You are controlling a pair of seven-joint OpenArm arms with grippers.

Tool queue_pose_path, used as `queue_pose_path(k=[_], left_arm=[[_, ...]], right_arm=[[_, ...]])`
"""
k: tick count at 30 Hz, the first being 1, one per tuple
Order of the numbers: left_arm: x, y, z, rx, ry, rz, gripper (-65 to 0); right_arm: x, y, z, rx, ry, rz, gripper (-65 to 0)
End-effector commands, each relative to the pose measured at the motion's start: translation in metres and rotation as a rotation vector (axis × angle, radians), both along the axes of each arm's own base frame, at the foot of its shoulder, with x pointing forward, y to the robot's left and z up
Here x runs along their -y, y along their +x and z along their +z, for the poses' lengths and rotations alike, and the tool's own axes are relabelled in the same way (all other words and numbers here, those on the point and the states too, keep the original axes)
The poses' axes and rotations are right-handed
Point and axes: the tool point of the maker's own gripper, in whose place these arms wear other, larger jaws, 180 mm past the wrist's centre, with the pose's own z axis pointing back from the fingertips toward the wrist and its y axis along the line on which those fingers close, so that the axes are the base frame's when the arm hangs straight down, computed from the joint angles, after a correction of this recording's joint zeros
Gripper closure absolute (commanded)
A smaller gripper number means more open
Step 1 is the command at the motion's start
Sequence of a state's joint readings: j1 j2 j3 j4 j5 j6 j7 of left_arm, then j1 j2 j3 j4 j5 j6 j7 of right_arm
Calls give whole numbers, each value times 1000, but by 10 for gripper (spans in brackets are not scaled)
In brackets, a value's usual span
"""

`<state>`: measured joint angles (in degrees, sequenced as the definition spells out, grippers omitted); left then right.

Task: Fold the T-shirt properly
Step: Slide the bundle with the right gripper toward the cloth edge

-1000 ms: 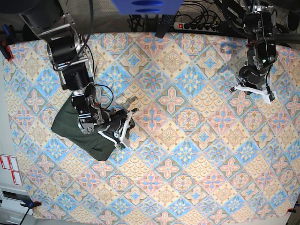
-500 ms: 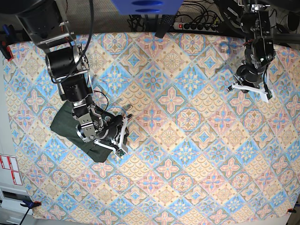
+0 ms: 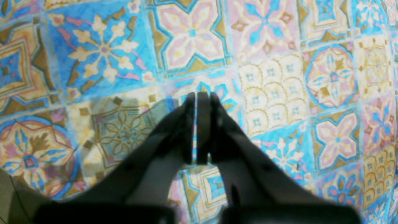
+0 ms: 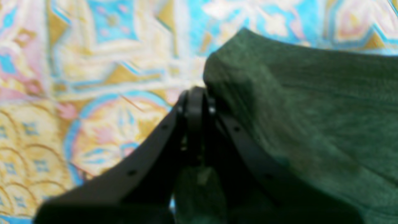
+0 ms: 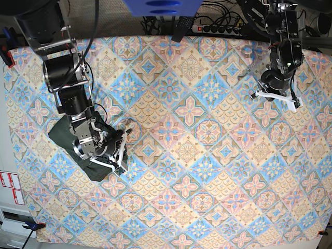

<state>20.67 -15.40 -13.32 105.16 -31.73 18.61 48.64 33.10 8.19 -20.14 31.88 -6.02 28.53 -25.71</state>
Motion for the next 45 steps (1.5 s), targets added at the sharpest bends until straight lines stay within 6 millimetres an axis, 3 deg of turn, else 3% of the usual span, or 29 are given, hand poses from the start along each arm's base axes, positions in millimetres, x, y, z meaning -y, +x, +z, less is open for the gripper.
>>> queue_pose_path(k=[1, 11, 15, 20, 22, 28, 34, 40, 45], left_arm=[[-4, 2, 8, 24, 24, -7, 0], [-4, 1, 7, 21, 24, -7, 0], [-4, 1, 7, 20, 23, -9, 0], [-3, 1, 7, 20, 23, -10, 0], [-4, 1, 7, 20, 23, -9, 0], [-3, 1, 7, 20, 22, -11, 0], [-3, 1, 7, 20, 22, -11, 0], [-1, 2, 7, 20, 22, -16, 0], [-1, 3, 7, 21, 22, -15, 0]], right_arm=[[14, 15, 13, 32, -31, -14, 0], [68, 14, 17, 35, -94, -74, 0], [76, 19, 23, 50, -55, -135, 0], [73, 33, 48, 123, -48, -134, 0], [70, 20, 43, 112, -70, -116, 0], [57, -2, 66, 172, -102, -55, 0], [97, -30, 71, 176, -79, -170, 0], [164, -55, 71, 160, -137, -283, 0], [199, -75, 68, 144, -159, -360, 0]])
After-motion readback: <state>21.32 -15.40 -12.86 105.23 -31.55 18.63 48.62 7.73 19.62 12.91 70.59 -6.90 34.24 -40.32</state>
